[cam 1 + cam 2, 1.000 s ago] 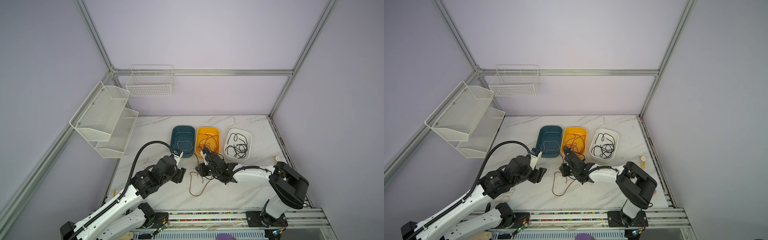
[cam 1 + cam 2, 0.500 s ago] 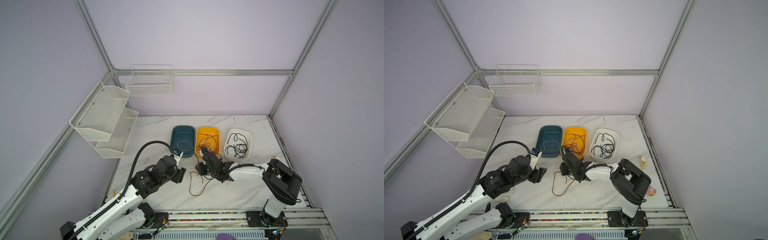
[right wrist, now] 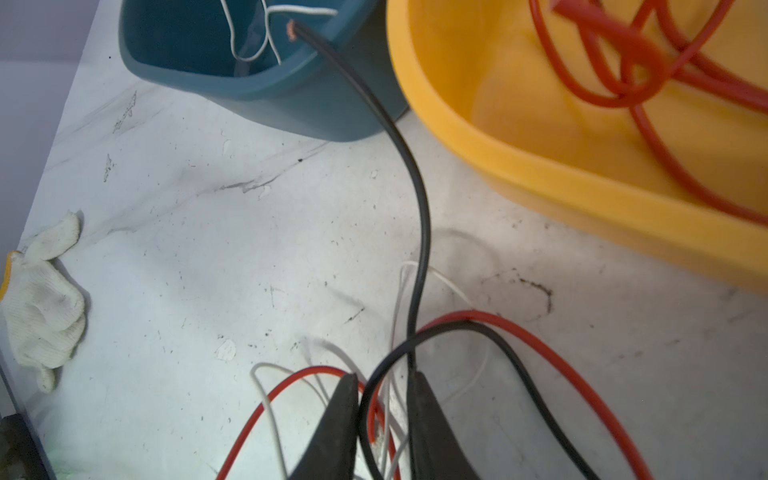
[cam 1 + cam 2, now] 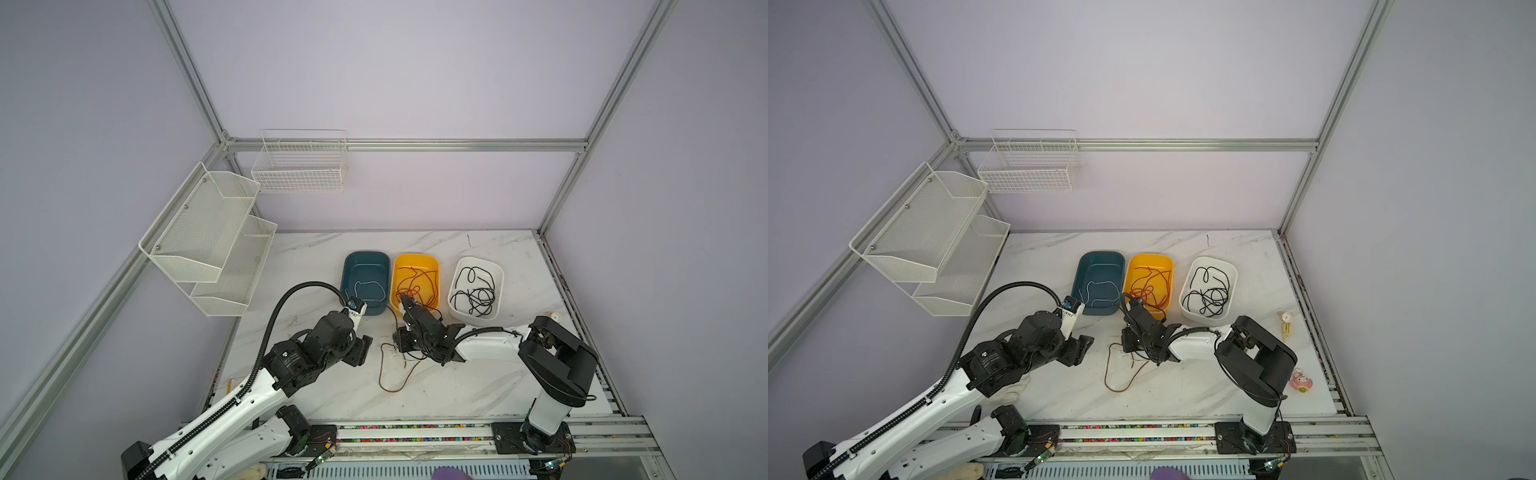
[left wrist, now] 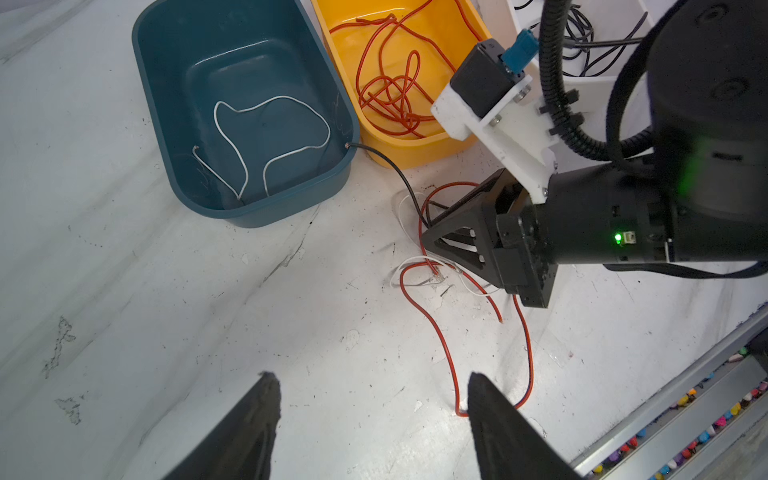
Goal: Untangle the cables
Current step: 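Grasp the short black wire in the tangle with the right gripper, then lift the black wire with the right gripper while the left grasps the red wire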
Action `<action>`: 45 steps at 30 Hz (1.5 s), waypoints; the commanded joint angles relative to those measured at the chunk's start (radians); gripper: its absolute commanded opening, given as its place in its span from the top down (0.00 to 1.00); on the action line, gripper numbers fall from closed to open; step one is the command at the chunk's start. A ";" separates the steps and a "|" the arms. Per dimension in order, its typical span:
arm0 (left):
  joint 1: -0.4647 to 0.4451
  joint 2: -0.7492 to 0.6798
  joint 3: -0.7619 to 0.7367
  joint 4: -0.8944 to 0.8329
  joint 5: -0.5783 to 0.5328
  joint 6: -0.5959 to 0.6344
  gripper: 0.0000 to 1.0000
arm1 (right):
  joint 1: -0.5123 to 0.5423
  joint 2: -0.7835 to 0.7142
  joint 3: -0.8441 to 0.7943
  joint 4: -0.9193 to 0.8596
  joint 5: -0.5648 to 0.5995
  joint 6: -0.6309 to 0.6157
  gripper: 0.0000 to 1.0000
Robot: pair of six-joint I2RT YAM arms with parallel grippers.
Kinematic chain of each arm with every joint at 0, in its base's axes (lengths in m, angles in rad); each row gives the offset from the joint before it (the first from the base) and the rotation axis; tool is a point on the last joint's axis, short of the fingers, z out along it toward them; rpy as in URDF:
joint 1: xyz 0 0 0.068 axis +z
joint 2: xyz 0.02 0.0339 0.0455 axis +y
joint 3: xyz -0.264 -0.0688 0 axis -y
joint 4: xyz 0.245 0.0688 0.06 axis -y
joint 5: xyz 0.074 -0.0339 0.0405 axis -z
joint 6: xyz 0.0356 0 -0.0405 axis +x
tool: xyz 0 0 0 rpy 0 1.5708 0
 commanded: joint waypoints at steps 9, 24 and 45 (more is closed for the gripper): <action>0.006 0.002 0.047 0.004 0.022 0.017 0.29 | 0.002 -0.124 0.022 -0.033 0.030 -0.022 1.00; 0.007 -0.059 0.041 0.053 0.199 0.013 0.28 | -0.001 -0.441 -0.045 0.114 -0.169 -0.028 1.00; 0.006 -0.126 -0.107 0.311 0.419 -0.235 0.28 | -0.076 -0.663 -0.109 0.391 -0.417 0.182 1.00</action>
